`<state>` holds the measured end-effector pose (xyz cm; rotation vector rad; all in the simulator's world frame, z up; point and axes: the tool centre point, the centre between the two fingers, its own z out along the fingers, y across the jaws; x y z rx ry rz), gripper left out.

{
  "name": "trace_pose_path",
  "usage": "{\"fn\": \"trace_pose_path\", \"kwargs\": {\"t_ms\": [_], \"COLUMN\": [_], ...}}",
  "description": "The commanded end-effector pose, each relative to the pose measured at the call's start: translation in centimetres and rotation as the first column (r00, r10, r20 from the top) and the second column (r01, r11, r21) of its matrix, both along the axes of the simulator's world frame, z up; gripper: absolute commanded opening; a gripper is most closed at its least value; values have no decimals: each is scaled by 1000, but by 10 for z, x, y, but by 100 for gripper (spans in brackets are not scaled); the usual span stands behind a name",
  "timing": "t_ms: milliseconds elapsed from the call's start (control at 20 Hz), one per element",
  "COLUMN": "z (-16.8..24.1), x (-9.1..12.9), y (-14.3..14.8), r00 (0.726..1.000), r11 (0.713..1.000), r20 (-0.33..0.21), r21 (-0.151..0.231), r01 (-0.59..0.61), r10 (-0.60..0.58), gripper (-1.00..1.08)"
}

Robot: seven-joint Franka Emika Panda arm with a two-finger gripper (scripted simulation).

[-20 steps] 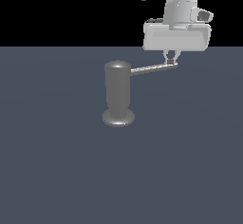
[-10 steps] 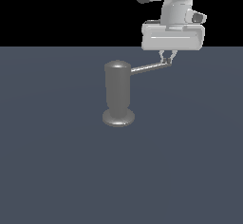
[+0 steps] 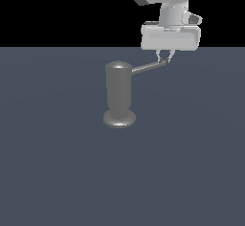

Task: Turn on the faucet by rotating a designated handle.

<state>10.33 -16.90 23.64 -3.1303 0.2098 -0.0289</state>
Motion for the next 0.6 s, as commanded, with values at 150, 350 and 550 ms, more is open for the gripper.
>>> {"fn": "trace_pose_path", "kwargs": {"t_ms": [150,350,550], "z": [-14,-15,-16], "x": [10,18,24], "y": [-12,-13,-14], "r00": [1000,1000,1000], "r11": [1000,1000,1000], "r20": [-15,-17,-18], "r21": [-3,-3,-3], "r01": [18,21,22], "r10": [-18,-21,-22], "gripper": [-100,-100,-100]}}
